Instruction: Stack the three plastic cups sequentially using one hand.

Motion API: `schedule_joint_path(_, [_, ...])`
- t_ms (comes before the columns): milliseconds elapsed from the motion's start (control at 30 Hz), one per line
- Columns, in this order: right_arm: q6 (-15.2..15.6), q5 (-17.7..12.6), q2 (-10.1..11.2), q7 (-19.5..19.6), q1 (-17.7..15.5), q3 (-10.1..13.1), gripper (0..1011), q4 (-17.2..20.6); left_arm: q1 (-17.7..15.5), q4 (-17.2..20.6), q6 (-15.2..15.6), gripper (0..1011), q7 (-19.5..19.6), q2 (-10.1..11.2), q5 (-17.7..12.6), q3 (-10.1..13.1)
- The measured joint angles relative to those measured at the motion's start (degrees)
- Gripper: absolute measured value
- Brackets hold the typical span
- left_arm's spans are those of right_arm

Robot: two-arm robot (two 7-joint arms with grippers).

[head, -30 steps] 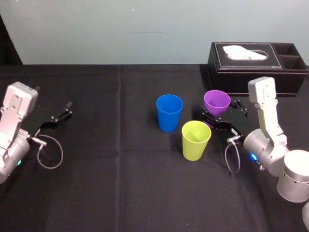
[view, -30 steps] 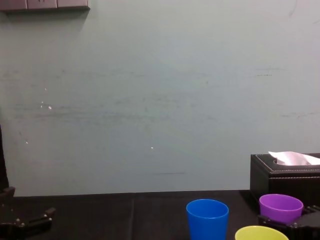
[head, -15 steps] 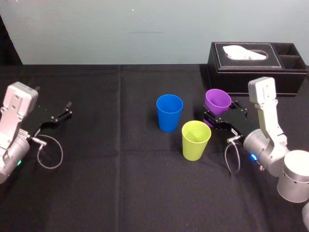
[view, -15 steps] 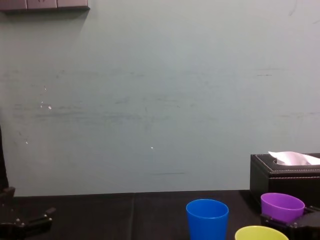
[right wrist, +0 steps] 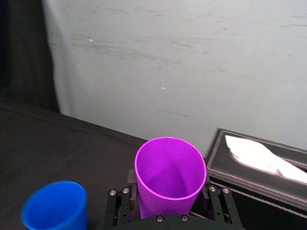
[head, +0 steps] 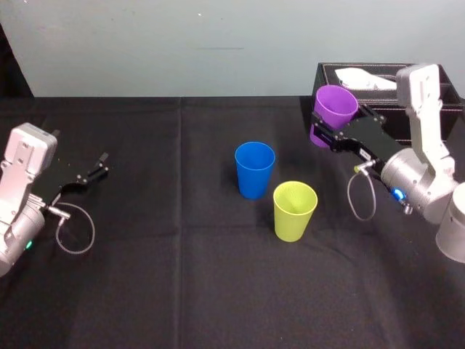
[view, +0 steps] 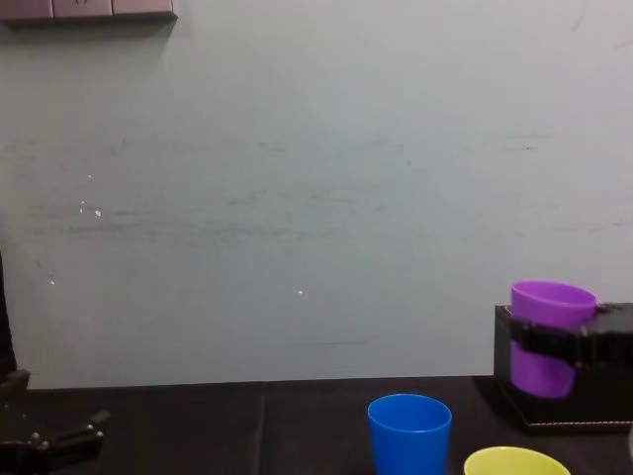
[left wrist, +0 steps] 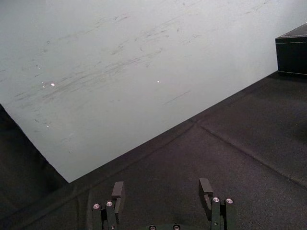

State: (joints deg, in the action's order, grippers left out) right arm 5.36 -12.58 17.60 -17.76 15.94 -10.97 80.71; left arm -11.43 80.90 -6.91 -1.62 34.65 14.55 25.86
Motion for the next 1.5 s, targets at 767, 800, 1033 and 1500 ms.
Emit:
schedule_joint_path(767, [10.8, -5.6, 2.4, -5.5, 2.7, -6.3, 734, 10.2, 0.0, 0.0, 0.0, 1011, 0.0, 0.0, 0.0, 0.0])
schedule_joint_path(800, [11.0, -5.6, 2.5, -5.6, 2.8, -6.6, 734, 10.2, 0.0, 0.0, 0.0, 1011, 0.0, 0.0, 0.0, 0.0])
schedule_joint_path(1033, [12.1, -5.4, 3.5, -6.0, 3.8, -9.4, 734, 10.2, 0.0, 0.0, 0.0, 1011, 0.0, 0.0, 0.0, 0.0])
schedule_joint_path(1500, [12.8, -5.4, 4.7, -5.3, 5.0, -11.9, 734, 8.9, 0.0, 0.0, 0.0, 1011, 0.0, 0.0, 0.0, 0.0])
